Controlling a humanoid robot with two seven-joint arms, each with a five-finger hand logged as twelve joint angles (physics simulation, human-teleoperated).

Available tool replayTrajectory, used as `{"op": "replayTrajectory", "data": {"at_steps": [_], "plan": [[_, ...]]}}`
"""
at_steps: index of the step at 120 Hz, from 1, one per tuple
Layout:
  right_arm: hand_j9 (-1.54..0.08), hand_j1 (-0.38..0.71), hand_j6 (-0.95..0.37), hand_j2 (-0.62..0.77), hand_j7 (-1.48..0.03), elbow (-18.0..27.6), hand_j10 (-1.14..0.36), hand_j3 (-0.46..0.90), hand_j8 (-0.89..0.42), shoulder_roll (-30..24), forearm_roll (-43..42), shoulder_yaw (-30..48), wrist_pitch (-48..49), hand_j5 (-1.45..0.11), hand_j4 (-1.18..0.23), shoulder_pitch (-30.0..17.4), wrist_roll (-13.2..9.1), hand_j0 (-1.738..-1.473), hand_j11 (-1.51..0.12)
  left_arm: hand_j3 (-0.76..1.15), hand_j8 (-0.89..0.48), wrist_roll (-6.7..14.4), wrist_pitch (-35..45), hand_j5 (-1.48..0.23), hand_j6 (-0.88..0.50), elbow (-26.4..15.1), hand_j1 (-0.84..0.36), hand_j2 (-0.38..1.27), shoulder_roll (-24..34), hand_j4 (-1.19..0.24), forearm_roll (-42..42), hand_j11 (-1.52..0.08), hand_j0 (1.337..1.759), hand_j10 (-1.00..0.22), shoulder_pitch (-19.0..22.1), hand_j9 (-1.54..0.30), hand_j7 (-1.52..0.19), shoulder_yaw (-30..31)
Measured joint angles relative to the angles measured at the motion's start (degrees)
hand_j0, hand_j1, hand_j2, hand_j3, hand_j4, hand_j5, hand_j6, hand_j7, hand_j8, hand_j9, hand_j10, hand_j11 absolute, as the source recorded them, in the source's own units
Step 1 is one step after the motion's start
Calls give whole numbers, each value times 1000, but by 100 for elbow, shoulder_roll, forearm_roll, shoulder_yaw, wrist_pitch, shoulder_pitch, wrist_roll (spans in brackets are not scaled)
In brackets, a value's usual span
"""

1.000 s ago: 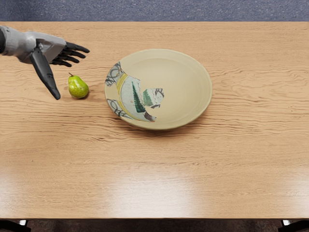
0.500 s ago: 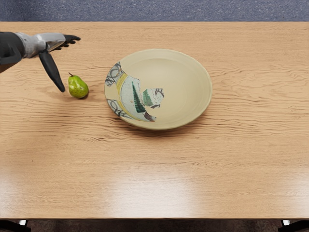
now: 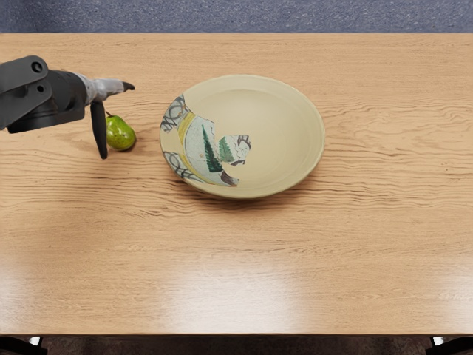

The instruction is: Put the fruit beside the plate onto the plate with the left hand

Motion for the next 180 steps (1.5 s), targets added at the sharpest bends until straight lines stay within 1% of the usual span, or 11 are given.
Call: {"op": "replayTrajectory", "data": {"at_steps": [23,41,47,57,67,72,90,113,128,146,180], "plan": [[-43,-310,-33,-7,-43,-1,-33,0,-33,0,0,0,0,-43,-33,0,0,-1658,-43,0,-5,35,-7,-1,-5,784,349,1,-467,-4,4,0,1658,-3,-59,0,0,368],[-43,-310,-33,-7,-43,-2,-33,0,-33,0,0,-1,0,-43,-33,0,0,-1658,-43,0,-4,35,-6,-1,-5,1161,349,1,-685,-3,5,0,1658,-3,-92,0,0,513],[-43,-310,-33,-7,-43,-1,-33,0,-33,0,0,-4,0,-43,-33,-1,0,-1658,-43,0,-4,25,-3,-1,-5,1356,349,1,-827,-3,5,0,1658,-3,-92,0,0,571],[-43,-310,-33,-7,-43,0,-33,0,-33,0,0,-7,0,-43,-33,0,0,-1658,-43,0,-4,13,-6,-1,-4,1626,349,1,-885,-3,5,0,1658,-3,-156,0,0,645],[-43,-310,-33,-7,-43,4,-33,0,-33,0,0,-8,1,-43,-33,-1,0,-1658,-43,0,-4,7,-4,-1,-4,1954,349,1,-1228,-3,4,0,1658,-3,-171,0,0,775],[-43,-310,-33,-7,-43,5,-33,0,-33,0,0,-8,1,-43,-33,-2,0,-1658,-43,0,-4,3,-3,-1,-4,2115,349,1,-1300,-3,2,0,1658,-3,-179,-1,-1,849],[-43,-310,-33,-7,-43,6,-33,0,-33,0,0,-9,0,-43,-33,-4,0,-1658,-43,0,-18,-24,5,-19,-18,2505,332,4,-1477,-17,-5,-19,1658,-16,-130,-19,-19,1074],[-43,-310,-33,-7,-43,7,-33,0,-33,0,0,-14,0,-43,-33,-5,-5,-1658,-43,0,-127,-53,6,-161,-127,2678,202,26,-1525,-126,-14,-161,1658,-126,-136,-161,-161,1330],[-43,-310,-33,-7,-43,7,-33,0,-33,0,0,-16,0,-43,-33,-3,-2,-1658,-43,0,-175,-57,45,-223,-175,2770,145,36,-1748,-174,-11,-222,1658,-173,-127,-223,-223,1377],[-43,-310,-33,-7,-43,8,-33,0,-33,0,-4,-21,0,-43,-33,-5,-12,-1658,-43,0,-204,-58,103,-261,-204,2899,109,42,-1895,-203,-11,-261,1658,-203,-132,-261,-261,1455],[-43,-310,-33,-7,-43,7,-33,0,-33,0,-7,-18,0,-43,-33,-7,-1,-1658,-43,0,-226,-56,120,-290,-226,2929,83,46,-2006,-225,-13,-290,1658,-225,-51,-290,-290,1485]]}}
